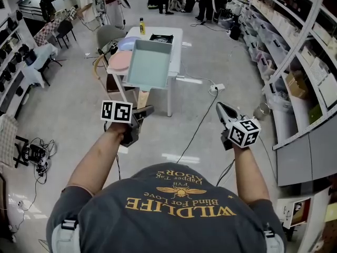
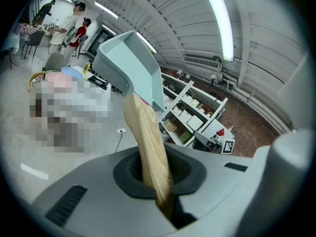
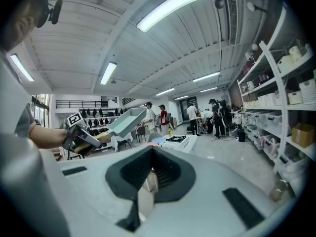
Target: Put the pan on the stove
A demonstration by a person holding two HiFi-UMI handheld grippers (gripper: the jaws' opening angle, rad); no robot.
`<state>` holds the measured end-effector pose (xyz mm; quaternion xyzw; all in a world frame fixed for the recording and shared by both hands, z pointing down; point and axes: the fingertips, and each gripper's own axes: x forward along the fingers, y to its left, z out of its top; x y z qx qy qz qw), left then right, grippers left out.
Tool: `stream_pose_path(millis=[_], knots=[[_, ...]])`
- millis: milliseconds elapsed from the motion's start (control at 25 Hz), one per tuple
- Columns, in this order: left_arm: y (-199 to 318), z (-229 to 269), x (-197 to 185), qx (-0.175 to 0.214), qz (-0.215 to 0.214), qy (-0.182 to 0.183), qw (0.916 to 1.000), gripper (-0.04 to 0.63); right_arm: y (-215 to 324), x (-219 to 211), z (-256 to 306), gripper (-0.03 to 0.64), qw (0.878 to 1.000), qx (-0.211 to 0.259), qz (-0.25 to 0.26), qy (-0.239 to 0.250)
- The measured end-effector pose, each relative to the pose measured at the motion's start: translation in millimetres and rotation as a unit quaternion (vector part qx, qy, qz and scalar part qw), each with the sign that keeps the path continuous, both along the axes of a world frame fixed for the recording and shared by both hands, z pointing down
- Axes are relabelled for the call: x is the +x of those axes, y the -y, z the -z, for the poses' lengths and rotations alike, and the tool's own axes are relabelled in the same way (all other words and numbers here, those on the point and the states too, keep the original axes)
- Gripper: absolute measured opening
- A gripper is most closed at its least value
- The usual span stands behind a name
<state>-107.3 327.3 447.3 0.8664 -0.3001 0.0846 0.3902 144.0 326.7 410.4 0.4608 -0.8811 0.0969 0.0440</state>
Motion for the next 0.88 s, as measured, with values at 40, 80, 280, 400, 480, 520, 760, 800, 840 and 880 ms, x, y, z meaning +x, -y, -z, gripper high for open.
stream_pose_path(millis=[40, 80, 280, 400, 480, 520, 760, 800, 840, 880], knots=[[-0.7, -0.7, 7.0, -0.001, 0.002, -0.002, 1.0000, 0.023, -1.0, 7.3, -0.8, 0.000, 1.000, 0.000, 0.003, 0.000], [-1.1, -1.5, 14.5, -0.003, 0.004, -0.004, 1.0000, 0.023, -1.8, 15.1, -2.0, 0.000, 1.000, -0.001, 0.005, -0.001], [4.3, -4.2, 46.6, -0.010, 0.010, -0.011, 0.9998, 0.023, 2.3, 50.1, -10.4, 0.000, 1.000, -0.001, 0.007, -0.003], [13.2, -5.4, 53.9, -0.011, 0.011, -0.012, 0.9998, 0.023, 12.4, 58.9, -13.8, 0.000, 1.000, -0.004, 0.006, 0.003], [21.9, -6.0, 53.5, -0.011, 0.010, -0.012, 0.9998, 0.023, 20.8, 59.7, -15.5, 0.000, 1.000, -0.006, 0.005, 0.004], [27.7, -6.3, 52.1, -0.011, 0.010, -0.013, 0.9998, 0.023, 26.0, 59.1, -15.8, 0.000, 1.000, -0.006, 0.005, 0.003], [83.9, -12.8, 26.1, -0.011, -0.004, -0.019, 0.9998, 0.023, 76.3, 33.1, -19.1, 0.000, 1.000, -0.006, -0.005, -0.007], [97.3, -14.3, 19.3, -0.010, -0.009, -0.020, 0.9997, 0.023, 88.2, 26.3, -19.3, 0.000, 1.000, -0.006, -0.009, -0.010], [112.3, -15.3, 12.3, -0.009, -0.014, -0.022, 0.9996, 0.023, 101.6, 19.0, -18.8, 0.000, 1.000, -0.005, -0.013, -0.012], [128.6, -15.7, 5.0, -0.008, -0.019, -0.023, 0.9995, 0.023, 115.9, 11.2, -18.3, 0.000, 1.000, -0.004, -0.018, -0.014]])
